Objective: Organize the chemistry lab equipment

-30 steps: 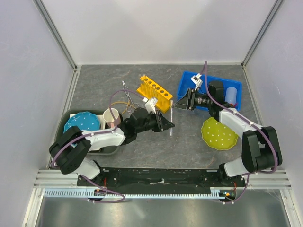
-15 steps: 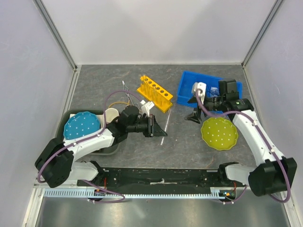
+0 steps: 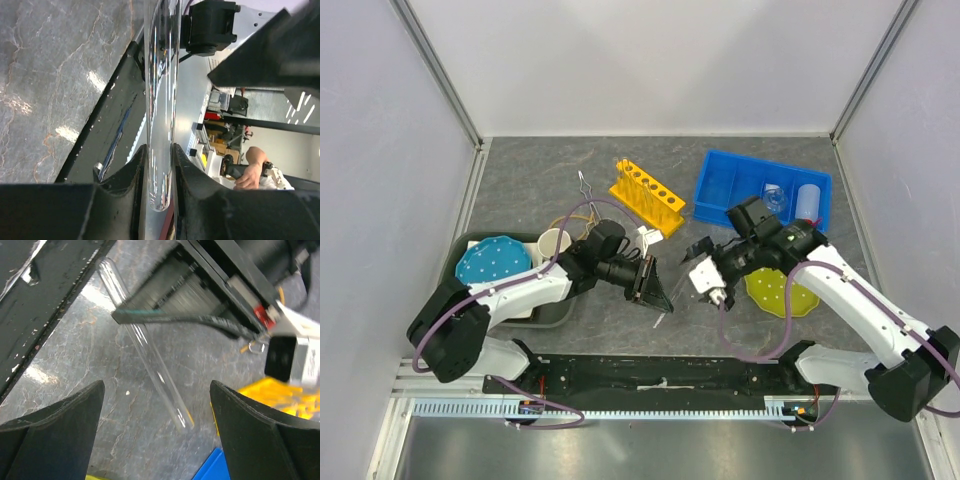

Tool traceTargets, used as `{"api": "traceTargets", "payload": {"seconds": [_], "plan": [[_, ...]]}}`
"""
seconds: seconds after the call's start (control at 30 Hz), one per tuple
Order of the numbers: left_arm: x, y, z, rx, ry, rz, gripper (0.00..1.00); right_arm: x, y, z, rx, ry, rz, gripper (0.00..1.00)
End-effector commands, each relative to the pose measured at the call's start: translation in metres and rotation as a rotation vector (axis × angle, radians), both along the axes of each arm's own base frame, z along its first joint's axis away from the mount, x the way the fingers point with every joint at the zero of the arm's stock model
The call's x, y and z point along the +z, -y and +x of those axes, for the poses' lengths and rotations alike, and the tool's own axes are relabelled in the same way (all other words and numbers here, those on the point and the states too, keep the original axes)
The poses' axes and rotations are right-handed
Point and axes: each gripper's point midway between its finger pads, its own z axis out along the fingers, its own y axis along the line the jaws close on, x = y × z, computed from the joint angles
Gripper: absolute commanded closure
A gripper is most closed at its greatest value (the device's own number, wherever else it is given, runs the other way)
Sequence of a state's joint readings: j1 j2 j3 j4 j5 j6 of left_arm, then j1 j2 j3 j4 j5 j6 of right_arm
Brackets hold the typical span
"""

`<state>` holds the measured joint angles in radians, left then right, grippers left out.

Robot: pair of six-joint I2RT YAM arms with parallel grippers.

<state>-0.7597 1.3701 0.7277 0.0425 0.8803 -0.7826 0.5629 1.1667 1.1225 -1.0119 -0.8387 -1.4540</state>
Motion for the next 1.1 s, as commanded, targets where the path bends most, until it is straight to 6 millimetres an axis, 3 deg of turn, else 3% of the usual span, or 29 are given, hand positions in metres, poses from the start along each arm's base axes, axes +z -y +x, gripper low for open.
{"api": "traceTargets", "payload": {"seconds": [0.0,0.3,0.4,0.53,0.6,0.7,0.87,1.03,1.07], "plan": [[0.020,0.006,-0.009,-0.108,0.009,-0.069,0.87,-0.019,-0.011,-0.010,0.091,0.094,-0.101,0.09],[0.024,0.008,-0.014,-0.138,-0.002,-0.084,0.87,-0.050,-0.020,-0.006,0.090,0.144,-0.210,0.30],[0.022,0.007,-0.016,-0.141,-0.013,-0.078,0.87,-0.060,-0.019,-0.008,0.091,0.152,-0.242,0.40],[0.022,0.007,-0.016,-0.140,-0.008,-0.081,0.87,-0.065,-0.021,-0.014,0.080,0.131,-0.255,0.63],[0.023,0.007,-0.015,-0.133,-0.004,-0.080,0.86,-0.063,-0.021,-0.015,0.074,0.132,-0.252,0.68],[0.025,0.007,-0.012,-0.109,0.012,-0.074,0.81,-0.063,-0.020,-0.016,0.055,0.117,-0.254,0.75],[0.037,-0.004,0.003,0.013,0.101,-0.044,0.51,-0.059,-0.017,-0.023,0.001,0.059,-0.233,0.79],[0.061,-0.022,0.020,0.156,0.290,-0.042,0.43,-0.052,-0.022,-0.033,-0.078,-0.045,-0.173,0.79],[0.074,-0.030,0.026,0.220,0.360,-0.056,0.42,-0.050,-0.024,-0.034,-0.092,-0.074,-0.155,0.80]]}}
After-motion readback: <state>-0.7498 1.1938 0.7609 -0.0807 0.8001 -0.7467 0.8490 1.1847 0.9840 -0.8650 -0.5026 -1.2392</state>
